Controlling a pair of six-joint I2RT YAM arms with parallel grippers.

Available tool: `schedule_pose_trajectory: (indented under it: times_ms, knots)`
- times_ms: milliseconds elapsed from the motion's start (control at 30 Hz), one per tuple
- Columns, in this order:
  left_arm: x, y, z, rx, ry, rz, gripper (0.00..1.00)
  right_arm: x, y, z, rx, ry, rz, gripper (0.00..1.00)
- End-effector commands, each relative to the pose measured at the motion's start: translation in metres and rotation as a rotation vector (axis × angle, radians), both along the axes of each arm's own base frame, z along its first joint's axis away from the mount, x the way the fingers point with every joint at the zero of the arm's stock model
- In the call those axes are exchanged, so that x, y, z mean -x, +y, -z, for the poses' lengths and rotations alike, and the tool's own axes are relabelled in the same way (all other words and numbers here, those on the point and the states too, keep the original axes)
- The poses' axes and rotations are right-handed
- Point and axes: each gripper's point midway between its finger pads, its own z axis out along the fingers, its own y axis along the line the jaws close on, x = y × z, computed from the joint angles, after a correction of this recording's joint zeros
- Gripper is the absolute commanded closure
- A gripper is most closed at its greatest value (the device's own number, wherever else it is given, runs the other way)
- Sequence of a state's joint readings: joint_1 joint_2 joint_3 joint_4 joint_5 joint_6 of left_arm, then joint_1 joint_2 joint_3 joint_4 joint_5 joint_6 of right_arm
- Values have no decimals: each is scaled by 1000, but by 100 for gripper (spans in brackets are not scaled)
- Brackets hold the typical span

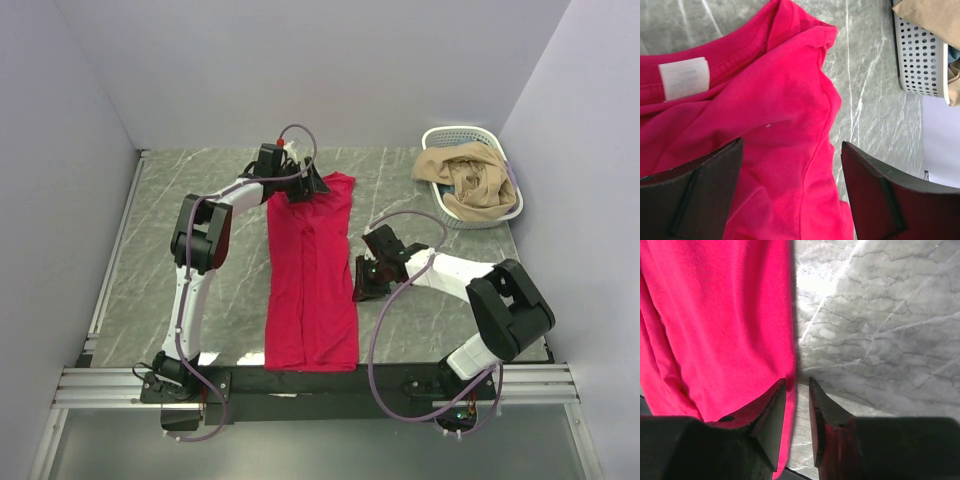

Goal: Fold and stack the t-shirts
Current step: Fold the tshirt

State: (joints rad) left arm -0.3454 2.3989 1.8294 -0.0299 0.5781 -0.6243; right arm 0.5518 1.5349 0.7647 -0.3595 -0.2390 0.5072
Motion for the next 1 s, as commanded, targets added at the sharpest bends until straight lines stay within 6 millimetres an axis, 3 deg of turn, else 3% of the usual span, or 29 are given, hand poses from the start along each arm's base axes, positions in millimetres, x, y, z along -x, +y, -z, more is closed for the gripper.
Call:
schedule_pose_trajectory:
  times_ms: [0,167,267,367,500,633,700,733,767,833,900,933,967]
  knots:
    - [-10,2,-16,0,-58,5,16,7,-25,5,123,-1,47,66]
    - [-5,-2,-32,12,-91,32,16,8,-26,-23,81,-76,39,63]
    - [3,-5,-62,-15,-165,38,15,10,-24,-43,31,-123,37,55]
    - [10,-1,-109,-72,-277,5,14,12,-21,-59,-14,-161,32,51]
    - [16,24,-142,-143,-359,-120,12,11,-19,-71,-43,-193,33,49]
    - [34,59,-151,-225,-354,-254,12,16,-18,-68,-57,-177,32,49]
    - [60,76,-146,-264,-303,-283,12,21,-17,-66,-66,-159,36,49]
    - [75,88,-124,-301,-252,-306,11,22,-17,-67,-78,-163,40,48]
    - [90,96,-140,-277,-266,-331,9,24,-16,-68,-94,-163,35,48]
    - [115,102,-134,-246,-245,-343,8,29,-16,-69,-111,-164,32,48]
    - [152,115,-117,-224,-181,-371,5,36,-17,-67,-116,-142,32,48]
    - [174,120,-92,-227,-122,-362,5,41,-15,-70,-141,-135,21,47]
    - [189,119,-103,-180,-125,-354,5,45,-14,-69,-151,-122,21,47]
